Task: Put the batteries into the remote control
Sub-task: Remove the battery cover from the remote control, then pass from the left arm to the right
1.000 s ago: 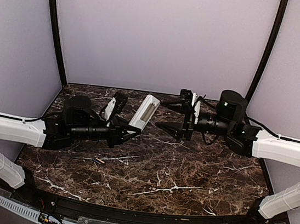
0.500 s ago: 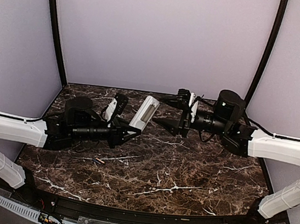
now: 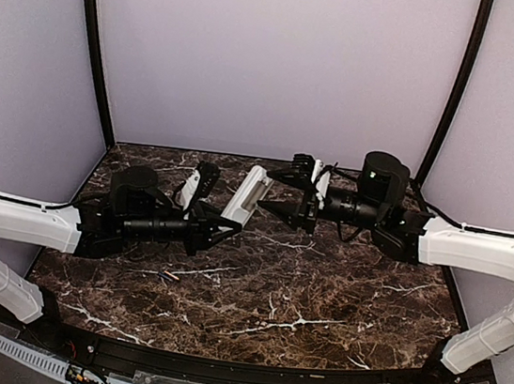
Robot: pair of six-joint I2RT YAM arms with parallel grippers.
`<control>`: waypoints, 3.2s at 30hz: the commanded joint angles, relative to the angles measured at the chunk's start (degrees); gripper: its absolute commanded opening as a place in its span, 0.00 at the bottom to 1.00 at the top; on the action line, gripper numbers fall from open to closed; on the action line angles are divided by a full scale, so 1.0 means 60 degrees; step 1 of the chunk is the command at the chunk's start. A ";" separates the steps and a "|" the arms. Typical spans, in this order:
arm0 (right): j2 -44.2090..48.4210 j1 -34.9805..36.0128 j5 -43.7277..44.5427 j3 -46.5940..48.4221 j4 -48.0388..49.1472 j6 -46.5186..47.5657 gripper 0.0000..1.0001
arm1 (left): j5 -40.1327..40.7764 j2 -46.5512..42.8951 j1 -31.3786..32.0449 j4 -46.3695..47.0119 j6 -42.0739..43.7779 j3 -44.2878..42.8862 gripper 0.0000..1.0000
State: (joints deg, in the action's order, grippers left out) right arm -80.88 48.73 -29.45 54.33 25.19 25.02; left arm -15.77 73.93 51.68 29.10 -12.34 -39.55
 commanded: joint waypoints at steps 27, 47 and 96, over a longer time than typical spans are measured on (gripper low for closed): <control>-0.0695 0.0548 0.1083 0.0595 -0.1979 0.1078 0.50 | -0.0185 -0.0629 0.0014 0.0635 0.0698 0.0487 0.00; -0.1445 0.1508 0.0753 -0.0171 -0.1698 0.0808 0.46 | 0.1513 -0.0663 0.0014 0.0847 0.0940 0.0643 0.00; 0.1845 0.0267 0.0600 0.1755 -0.7066 0.3220 0.91 | -0.0825 -0.1134 0.0003 -0.2798 0.1309 -0.0192 0.00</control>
State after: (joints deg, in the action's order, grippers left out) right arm -74.76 47.81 -27.59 65.58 -6.04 20.97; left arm -14.44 69.38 51.66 19.68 -3.03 -36.62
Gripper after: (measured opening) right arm 0.890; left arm 0.190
